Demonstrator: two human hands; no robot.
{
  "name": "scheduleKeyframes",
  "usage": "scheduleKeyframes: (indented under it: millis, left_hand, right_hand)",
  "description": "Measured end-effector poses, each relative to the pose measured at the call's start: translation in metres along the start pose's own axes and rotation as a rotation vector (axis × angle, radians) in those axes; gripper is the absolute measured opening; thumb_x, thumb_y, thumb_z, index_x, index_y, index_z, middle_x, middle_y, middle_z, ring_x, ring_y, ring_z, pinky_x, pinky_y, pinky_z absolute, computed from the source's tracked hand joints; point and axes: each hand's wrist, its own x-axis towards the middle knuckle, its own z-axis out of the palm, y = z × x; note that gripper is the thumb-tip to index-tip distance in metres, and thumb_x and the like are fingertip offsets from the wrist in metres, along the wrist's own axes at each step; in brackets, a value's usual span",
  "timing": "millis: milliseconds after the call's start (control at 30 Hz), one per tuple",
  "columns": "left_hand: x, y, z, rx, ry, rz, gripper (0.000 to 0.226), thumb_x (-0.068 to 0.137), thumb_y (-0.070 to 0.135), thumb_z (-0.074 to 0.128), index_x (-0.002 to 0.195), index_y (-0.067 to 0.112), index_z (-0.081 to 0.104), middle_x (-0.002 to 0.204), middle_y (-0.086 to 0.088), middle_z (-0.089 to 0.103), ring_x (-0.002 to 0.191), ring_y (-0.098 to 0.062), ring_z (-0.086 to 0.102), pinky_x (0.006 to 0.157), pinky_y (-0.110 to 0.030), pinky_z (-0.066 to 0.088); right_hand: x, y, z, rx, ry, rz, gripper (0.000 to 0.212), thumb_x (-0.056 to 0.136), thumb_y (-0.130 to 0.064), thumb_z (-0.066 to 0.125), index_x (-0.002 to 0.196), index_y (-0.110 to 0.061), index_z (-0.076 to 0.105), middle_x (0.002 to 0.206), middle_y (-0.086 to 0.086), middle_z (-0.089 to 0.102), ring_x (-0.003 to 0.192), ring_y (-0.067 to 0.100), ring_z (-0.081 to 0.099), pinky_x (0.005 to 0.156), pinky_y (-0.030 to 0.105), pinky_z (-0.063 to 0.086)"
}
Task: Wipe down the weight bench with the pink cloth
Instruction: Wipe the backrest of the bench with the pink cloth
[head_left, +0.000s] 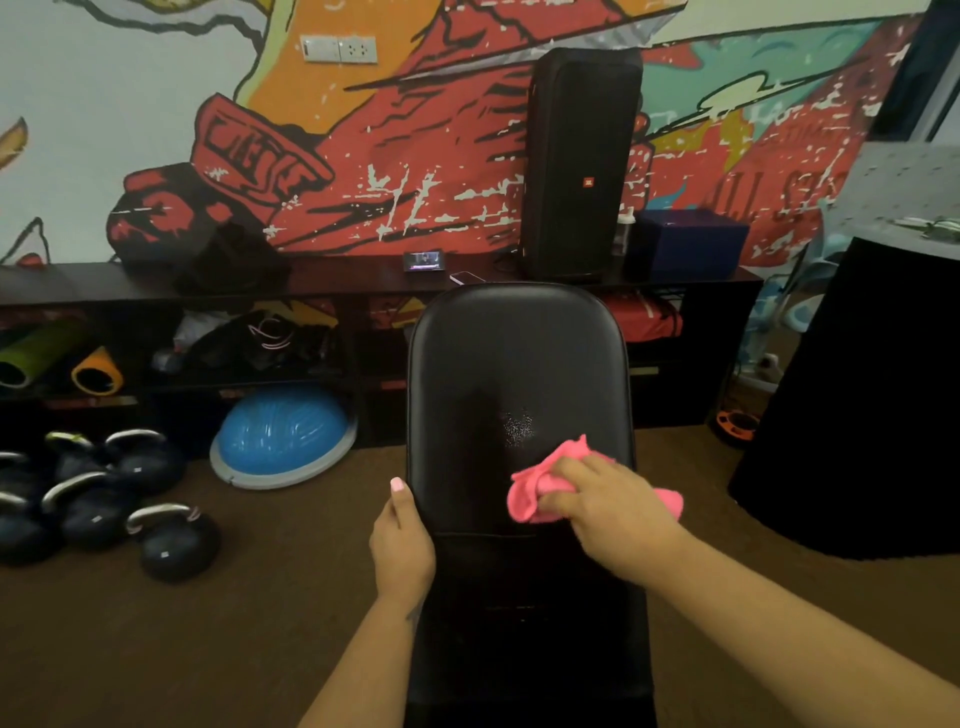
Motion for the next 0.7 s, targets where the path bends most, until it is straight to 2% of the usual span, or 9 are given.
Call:
scheduleKeyframes:
  millis: [133, 267, 367, 467, 500, 567, 633, 700]
  left_hand:
    - [0.000, 0.001, 0.000, 0.010, -0.008, -0.013, 0.049, 0.099, 0.050, 0.022, 0.098, 0.016, 0.057, 0.094, -0.001, 0.056, 0.096, -0.018, 0.052, 0.082, -0.032, 0.036]
    - [-0.001, 0.001, 0.000, 0.023, 0.006, 0.018, 0.058, 0.100, 0.049, 0.022, 0.109, 0.008, 0.061, 0.098, -0.004, 0.056, 0.096, -0.018, 0.051, 0.083, -0.032, 0.037]
    - [-0.001, 0.001, 0.000, 0.016, -0.006, 0.013, 0.057, 0.100, 0.048, 0.022, 0.110, 0.008, 0.060, 0.097, -0.003, 0.056, 0.094, -0.017, 0.050, 0.082, -0.031, 0.037]
    - [0.000, 0.001, -0.001, 0.011, -0.024, -0.024, 0.053, 0.099, 0.051, 0.021, 0.105, 0.013, 0.058, 0.095, -0.002, 0.056, 0.095, -0.016, 0.050, 0.083, -0.032, 0.036]
    - [0.000, 0.002, -0.001, 0.011, -0.026, -0.028, 0.051, 0.099, 0.051, 0.021, 0.103, 0.015, 0.056, 0.095, -0.002, 0.055, 0.095, -0.016, 0.050, 0.083, -0.032, 0.036]
    - [0.001, 0.002, -0.001, 0.010, -0.025, -0.033, 0.048, 0.099, 0.050, 0.021, 0.099, 0.016, 0.054, 0.097, -0.004, 0.055, 0.095, -0.017, 0.050, 0.083, -0.033, 0.036]
    - [0.000, 0.002, -0.001, 0.015, -0.013, -0.022, 0.049, 0.099, 0.049, 0.022, 0.101, 0.014, 0.056, 0.098, -0.005, 0.055, 0.095, -0.017, 0.049, 0.083, -0.033, 0.036]
    - [0.000, 0.001, -0.001, 0.012, -0.006, 0.003, 0.054, 0.100, 0.048, 0.022, 0.106, 0.010, 0.060, 0.099, -0.005, 0.057, 0.094, -0.018, 0.051, 0.082, -0.032, 0.036]
  right_hand:
    - [0.027, 0.008, -0.007, 0.016, 0.124, 0.166, 0.042, 0.070, -0.018, 0.037, 0.091, -0.025, 0.073, 0.090, 0.005, 0.062, 0.078, 0.029, 0.060, 0.058, 0.036, 0.053]
    - [0.031, -0.020, 0.006, 0.049, 0.056, 0.070, 0.043, 0.071, -0.013, 0.044, 0.101, -0.029, 0.071, 0.097, 0.003, 0.062, 0.082, 0.026, 0.060, 0.056, 0.036, 0.053]
    - [0.013, -0.020, 0.004, 0.051, -0.065, -0.003, 0.037, 0.072, -0.011, 0.054, 0.099, -0.029, 0.071, 0.100, 0.000, 0.062, 0.090, 0.022, 0.059, 0.065, 0.038, 0.054]
    - [0.015, -0.003, -0.003, 0.033, 0.015, 0.082, 0.029, 0.067, -0.012, 0.055, 0.084, -0.027, 0.072, 0.091, 0.000, 0.062, 0.082, 0.023, 0.060, 0.061, 0.040, 0.054]
    - [0.021, 0.000, -0.004, 0.043, 0.043, 0.131, 0.027, 0.067, -0.011, 0.056, 0.083, -0.025, 0.072, 0.090, 0.002, 0.062, 0.080, 0.025, 0.060, 0.060, 0.041, 0.054]
    - [0.037, -0.004, -0.003, 0.060, 0.106, 0.191, 0.031, 0.070, -0.012, 0.046, 0.084, -0.022, 0.072, 0.088, 0.004, 0.061, 0.077, 0.028, 0.059, 0.056, 0.041, 0.052]
    - [0.045, -0.018, 0.003, 0.079, 0.137, 0.175, 0.038, 0.071, -0.016, 0.038, 0.088, -0.023, 0.072, 0.090, 0.005, 0.062, 0.076, 0.029, 0.059, 0.055, 0.039, 0.052]
    - [0.042, -0.032, 0.010, 0.075, 0.073, 0.083, 0.038, 0.071, -0.013, 0.045, 0.095, -0.028, 0.071, 0.098, 0.003, 0.062, 0.081, 0.026, 0.059, 0.058, 0.037, 0.052]
